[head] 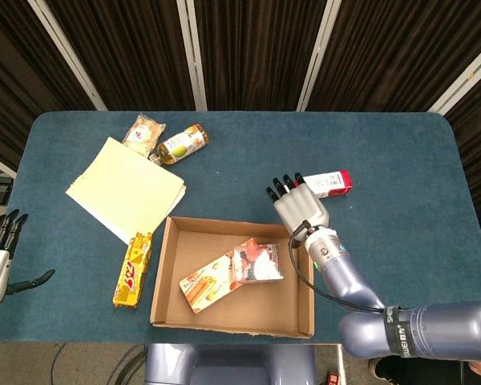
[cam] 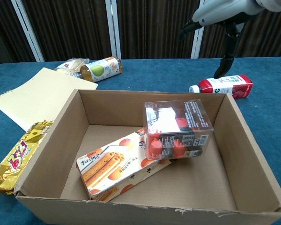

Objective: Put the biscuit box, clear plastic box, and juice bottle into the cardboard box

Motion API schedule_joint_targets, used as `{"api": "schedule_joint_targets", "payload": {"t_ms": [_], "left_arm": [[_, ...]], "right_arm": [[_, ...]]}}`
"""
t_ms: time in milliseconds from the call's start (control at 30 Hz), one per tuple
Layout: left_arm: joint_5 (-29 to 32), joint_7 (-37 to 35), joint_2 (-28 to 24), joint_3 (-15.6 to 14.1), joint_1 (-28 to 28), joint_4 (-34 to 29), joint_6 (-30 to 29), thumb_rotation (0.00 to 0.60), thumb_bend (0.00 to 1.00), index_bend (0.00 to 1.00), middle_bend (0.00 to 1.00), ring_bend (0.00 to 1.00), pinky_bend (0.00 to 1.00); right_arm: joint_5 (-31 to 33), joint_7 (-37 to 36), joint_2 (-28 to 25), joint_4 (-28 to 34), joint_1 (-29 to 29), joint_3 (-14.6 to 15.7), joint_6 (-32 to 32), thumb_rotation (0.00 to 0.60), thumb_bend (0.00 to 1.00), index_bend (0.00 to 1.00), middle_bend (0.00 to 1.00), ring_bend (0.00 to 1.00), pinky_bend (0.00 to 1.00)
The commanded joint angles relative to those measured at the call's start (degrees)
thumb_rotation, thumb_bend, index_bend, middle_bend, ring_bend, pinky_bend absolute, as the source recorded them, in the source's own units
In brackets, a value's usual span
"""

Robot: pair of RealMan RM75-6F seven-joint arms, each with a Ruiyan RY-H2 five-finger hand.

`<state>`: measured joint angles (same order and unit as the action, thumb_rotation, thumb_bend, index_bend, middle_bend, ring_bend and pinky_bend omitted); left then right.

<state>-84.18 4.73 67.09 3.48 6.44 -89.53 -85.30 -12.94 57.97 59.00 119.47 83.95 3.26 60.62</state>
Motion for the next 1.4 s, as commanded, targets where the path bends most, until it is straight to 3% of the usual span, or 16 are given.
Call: {"api": "schedule_joint_targets", "payload": {"t_ms": [33, 233, 600, 1033, 1400], "left_arm": [[0.5, 2.7, 1.1, 0.3, 0.1, -0.1, -0.1, 0.401, 0.00, 0.00, 0.00, 0.00, 0.00], [-1.0, 8.3, 2.5, -0.3, -0.1, -1.2, -1.6, 0.398, 0.00, 0.00, 0.00, 0.00, 0.00], [1.5, 14.4, 5.1, 0.4, 1.0, -1.8, 0.7, 0.402, 0.00, 0.00, 0.00, 0.00, 0.00], [2.3, 18.0, 7.7, 0.7, 2.4, 1.0, 2.1, 0.401, 0.00, 0.00, 0.00, 0.00, 0.00], [4.8, 20.8, 9.9, 1.2, 3.1, 3.4, 3.6, 0.402, 0.00, 0.00, 0.00, 0.00, 0.00]], "right_arm": [[-9.1, -4.8, -1.9, -8.7, -4.3, 1.2, -6.4, 0.600, 0.00, 0.00, 0.00, 0.00, 0.13], [-18.2, -13.4, -0.8, -18.9, -8.7, 0.4, -15.4, 0.600, 0.14, 0.00, 0.00, 0.00, 0.13], [-33.5, -30.8, 8.1, -40.2, -18.3, 0.1, -28.0, 0.600, 0.14, 0.00, 0.00, 0.00, 0.13], [-53.2, -45.2, 19.5, -57.8, -22.8, -1.2, -33.5, 0.600, 0.15, 0.05, 0.00, 0.00, 0.13], [-65.4, -59.1, 28.3, -73.9, -22.1, -1.1, -37.2, 0.600, 0.16, 0.07, 0.00, 0.03, 0.13]]}}
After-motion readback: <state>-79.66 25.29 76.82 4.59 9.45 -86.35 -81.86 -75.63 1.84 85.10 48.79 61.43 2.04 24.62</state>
